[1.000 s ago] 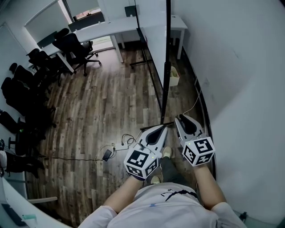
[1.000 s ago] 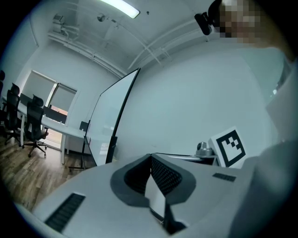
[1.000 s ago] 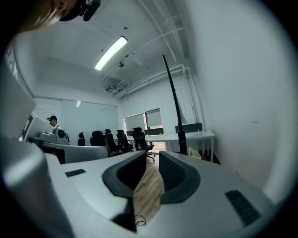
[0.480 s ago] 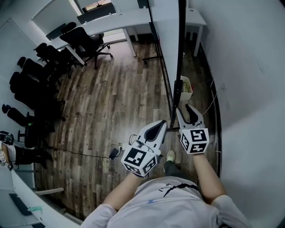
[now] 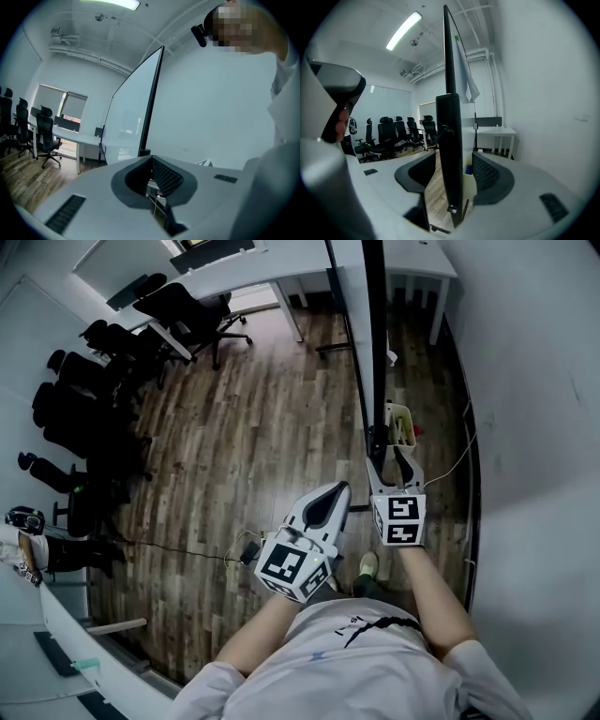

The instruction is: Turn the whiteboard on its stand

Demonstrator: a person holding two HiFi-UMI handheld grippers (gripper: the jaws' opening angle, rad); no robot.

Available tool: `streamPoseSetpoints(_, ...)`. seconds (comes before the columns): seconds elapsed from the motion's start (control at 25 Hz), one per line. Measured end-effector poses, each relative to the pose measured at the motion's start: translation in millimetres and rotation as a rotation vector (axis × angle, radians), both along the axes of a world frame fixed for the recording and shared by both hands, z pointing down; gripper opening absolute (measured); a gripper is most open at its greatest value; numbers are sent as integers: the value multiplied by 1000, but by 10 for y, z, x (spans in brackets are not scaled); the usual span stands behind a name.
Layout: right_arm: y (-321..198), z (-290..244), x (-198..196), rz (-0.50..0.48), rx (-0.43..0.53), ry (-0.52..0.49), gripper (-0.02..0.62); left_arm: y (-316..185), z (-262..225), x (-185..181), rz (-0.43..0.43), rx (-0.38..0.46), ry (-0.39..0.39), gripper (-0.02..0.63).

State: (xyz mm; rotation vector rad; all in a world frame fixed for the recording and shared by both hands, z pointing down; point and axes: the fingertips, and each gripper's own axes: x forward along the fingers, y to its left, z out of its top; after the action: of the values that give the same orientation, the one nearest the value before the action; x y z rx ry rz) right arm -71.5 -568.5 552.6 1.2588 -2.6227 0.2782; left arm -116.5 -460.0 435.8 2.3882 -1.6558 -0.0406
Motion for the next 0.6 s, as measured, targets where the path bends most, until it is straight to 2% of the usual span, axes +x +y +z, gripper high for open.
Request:
streamPoseSetpoints(0.2, -118, 14, -184, -11, 55, 41, 232, -126, 33, -27, -2, -6, 0, 12)
streamPoseSetpoints(0.4, -245, 40, -217, 65, 137, 82, 232, -166, 85, -111, 1, -16, 18, 12)
streamPoseSetpoints(0.6, -281, 22, -243, 111, 171, 111, 213, -154, 118, -267, 1, -26, 41, 12)
